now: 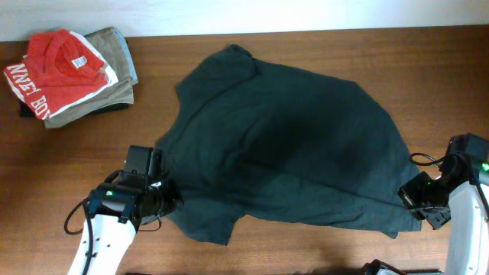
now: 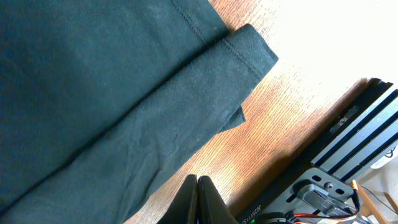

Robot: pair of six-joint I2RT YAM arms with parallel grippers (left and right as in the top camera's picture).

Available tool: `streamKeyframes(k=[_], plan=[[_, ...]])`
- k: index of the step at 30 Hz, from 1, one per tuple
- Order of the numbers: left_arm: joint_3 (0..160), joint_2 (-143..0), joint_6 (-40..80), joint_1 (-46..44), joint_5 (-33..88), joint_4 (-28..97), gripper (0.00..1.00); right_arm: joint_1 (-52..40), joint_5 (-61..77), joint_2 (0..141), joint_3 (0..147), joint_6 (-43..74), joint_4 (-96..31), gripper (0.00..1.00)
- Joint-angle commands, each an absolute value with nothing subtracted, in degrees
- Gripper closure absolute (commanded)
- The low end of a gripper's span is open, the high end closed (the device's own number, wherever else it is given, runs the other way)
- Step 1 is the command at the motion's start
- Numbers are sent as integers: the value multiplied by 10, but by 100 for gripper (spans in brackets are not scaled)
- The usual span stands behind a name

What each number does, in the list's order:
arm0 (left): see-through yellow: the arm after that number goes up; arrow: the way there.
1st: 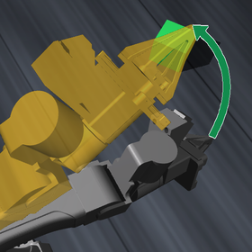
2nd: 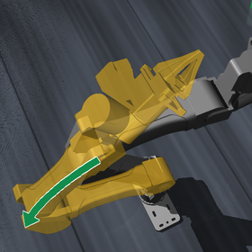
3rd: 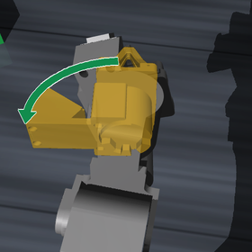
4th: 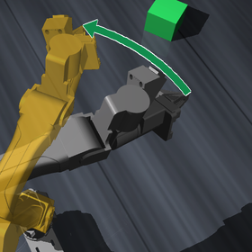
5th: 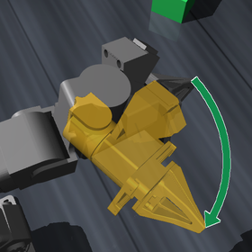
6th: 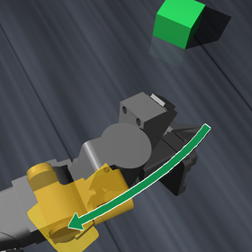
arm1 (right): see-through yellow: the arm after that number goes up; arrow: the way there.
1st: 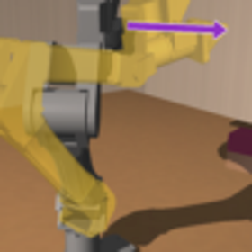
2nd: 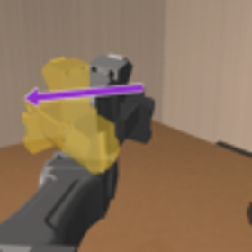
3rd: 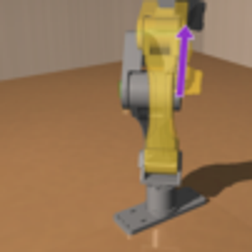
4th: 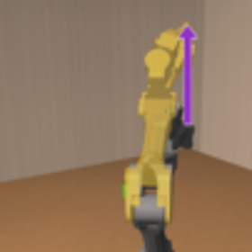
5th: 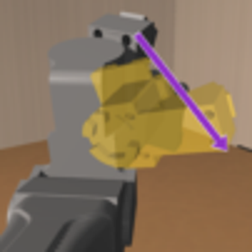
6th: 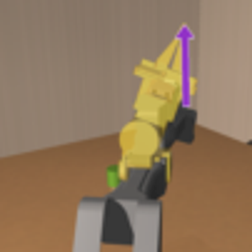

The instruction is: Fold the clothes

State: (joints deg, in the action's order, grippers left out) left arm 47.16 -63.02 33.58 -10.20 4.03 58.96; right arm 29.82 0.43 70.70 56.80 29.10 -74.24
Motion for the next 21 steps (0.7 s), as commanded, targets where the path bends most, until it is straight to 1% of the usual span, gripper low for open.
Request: streamKeyframes(k=[1, 2, 4, 8, 16, 21], plan=[[481, -622, 326, -103, 31, 590, 99, 301, -7, 700, 581, 289, -739, 96], [481, -622, 326, -103, 32, 590, 99, 301, -7, 700, 581, 289, -737, 96], [481, -622, 326, -103, 32, 590, 99, 301, -13, 701, 581, 292, -735, 64], [481, -622, 326, -103, 32, 591, 99, 301, -82, 701, 556, 372, -746, 64], [481, -623, 326, -103, 32, 597, 99, 301, -62, 701, 439, 430, -649, 62], [481, -623, 326, -103, 32, 599, 98, 301, -43, 697, 386, 430, -602, 62]])
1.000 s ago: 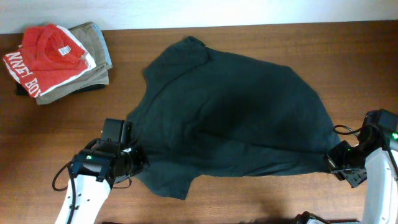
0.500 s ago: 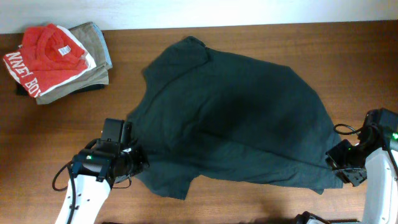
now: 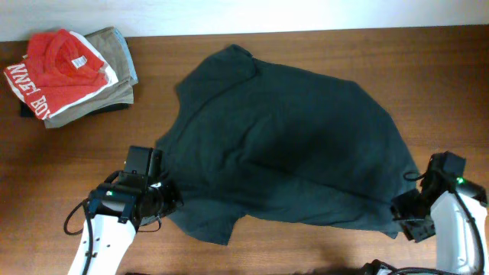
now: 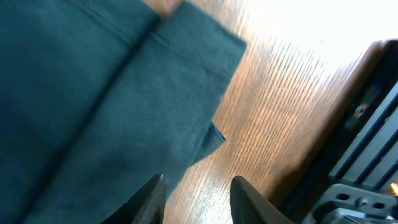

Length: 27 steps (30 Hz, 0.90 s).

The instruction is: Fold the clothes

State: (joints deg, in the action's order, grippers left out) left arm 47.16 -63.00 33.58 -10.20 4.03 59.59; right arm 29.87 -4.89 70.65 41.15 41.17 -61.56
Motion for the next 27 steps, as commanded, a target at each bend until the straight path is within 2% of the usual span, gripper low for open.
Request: streamKeyframes(k=[1, 2, 3, 4, 9, 14, 27], plan=[[481, -623, 326, -103, 32, 600, 98, 302, -41, 697, 382, 429, -596, 62], [481, -623, 326, -103, 32, 601, 98, 303, -41, 697, 381, 430, -593, 62], [481, -623, 326, -103, 31, 601, 98, 311, -33, 697, 381, 430, -593, 52], [481, -623, 326, -103, 31, 601, 97, 326, -20, 697, 379, 432, -594, 50], [481, -623, 316, -103, 31, 601, 95, 433, -9, 697, 346, 446, -587, 50], [481, -623, 316, -103, 31, 601, 94, 512, 59, 697, 318, 376, -562, 51], [481, -623, 316, -103, 32, 601, 94, 525, 69, 698, 298, 353, -511, 51]])
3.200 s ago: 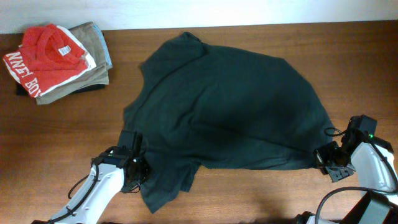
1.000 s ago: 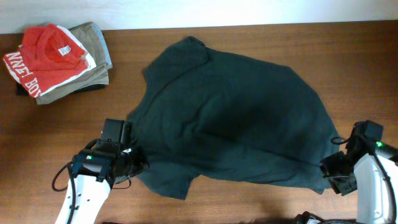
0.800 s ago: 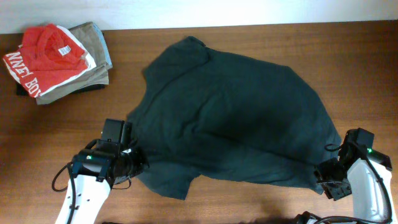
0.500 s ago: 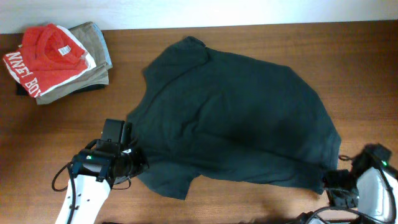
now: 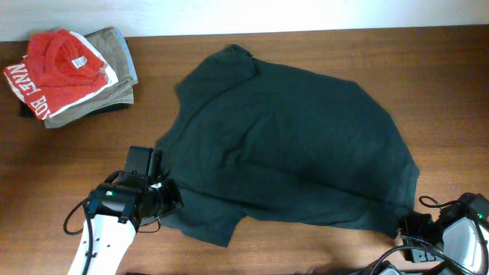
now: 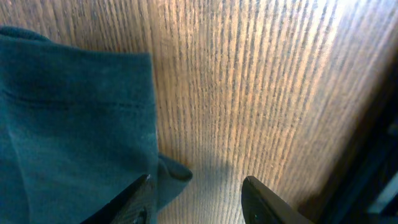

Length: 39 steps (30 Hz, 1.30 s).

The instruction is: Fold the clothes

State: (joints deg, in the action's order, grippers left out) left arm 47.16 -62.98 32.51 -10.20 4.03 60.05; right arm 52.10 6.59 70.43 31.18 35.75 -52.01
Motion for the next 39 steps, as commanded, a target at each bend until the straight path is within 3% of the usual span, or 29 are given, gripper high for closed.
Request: streamKeyframes(k=[1, 19, 27, 29, 33, 34, 35, 36, 39], plan=[[481, -623, 316, -103, 31, 601, 94, 525, 69, 698, 292, 354, -503, 50], [481, -623, 316, -103, 31, 601, 89, 522, 75, 699, 272, 354, -474, 51], [481, -623, 316, -103, 32, 601, 89, 453, 82, 717, 256, 364, -422, 51], [481, -623, 316, -103, 31, 601, 89, 453, 82, 717, 256, 369, -422, 61], [481, -623, 316, -103, 32, 601, 88, 453, 75, 717, 256, 369, -431, 64], [481, -623, 316, -103, 32, 601, 88, 453, 73, 717, 256, 369, -434, 72], [481, -623, 316, -103, 32, 601, 88, 453, 73, 717, 256, 369, -440, 91], [481, -623, 316, -103, 32, 601, 88, 453, 73, 717, 256, 369, -442, 96], [481, -623, 316, -103, 32, 601, 88, 454, 73, 717, 259, 383, -448, 96]])
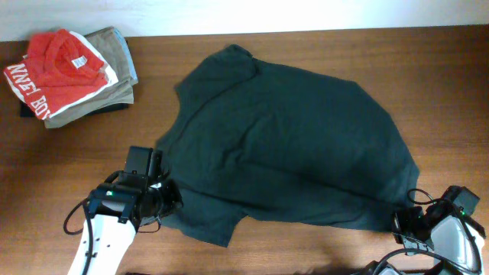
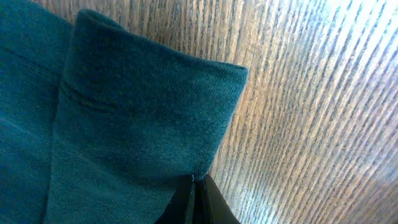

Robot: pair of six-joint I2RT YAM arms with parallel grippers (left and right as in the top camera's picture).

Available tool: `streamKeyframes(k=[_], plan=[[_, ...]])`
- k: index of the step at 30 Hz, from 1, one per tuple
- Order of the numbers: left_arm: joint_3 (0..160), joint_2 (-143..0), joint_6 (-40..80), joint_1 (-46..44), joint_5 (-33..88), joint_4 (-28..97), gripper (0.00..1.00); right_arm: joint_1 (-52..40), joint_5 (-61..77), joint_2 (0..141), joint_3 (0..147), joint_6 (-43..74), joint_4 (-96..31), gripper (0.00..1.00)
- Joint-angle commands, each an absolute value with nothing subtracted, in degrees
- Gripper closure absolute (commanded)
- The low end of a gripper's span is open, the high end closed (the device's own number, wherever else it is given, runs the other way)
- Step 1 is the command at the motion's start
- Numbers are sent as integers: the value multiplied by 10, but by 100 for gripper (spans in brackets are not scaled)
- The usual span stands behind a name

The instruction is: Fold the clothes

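A dark green T-shirt (image 1: 283,145) lies spread across the wooden table. My right gripper (image 1: 403,222) is at the shirt's front right corner. In the right wrist view its fingers (image 2: 194,190) are pressed together on the hemmed corner of the shirt (image 2: 137,118), low over the wood. My left gripper (image 1: 166,200) rests at the shirt's front left edge, its fingertips hidden against the cloth.
A stack of folded clothes (image 1: 72,72) with a red shirt on top sits at the back left corner. Bare table (image 1: 443,84) lies to the right of the shirt. The table's front edge runs close behind both arms.
My right gripper was open with its fingers wide at the shirt's front right corner; now it is shut on that corner. The left arm and the shirt have not moved.
My right gripper was shut and empty beside the shirt's right edge. Then it stood open, nearer the front. Then it was low over the table, open at the hemmed corner, and now it pinches that corner. The left arm stayed at the front left edge throughout.
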State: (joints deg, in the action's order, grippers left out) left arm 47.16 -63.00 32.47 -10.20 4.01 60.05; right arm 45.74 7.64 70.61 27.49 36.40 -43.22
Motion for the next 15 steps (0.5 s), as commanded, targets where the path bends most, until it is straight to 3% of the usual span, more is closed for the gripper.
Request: streamKeyframes(k=[1, 15], plan=[[481, -623, 316, -103, 32, 601, 88, 455, 73, 717, 267, 394, -457, 96], [481, -623, 316, -103, 31, 605, 83, 454, -34, 717, 538, 388, -684, 96]])
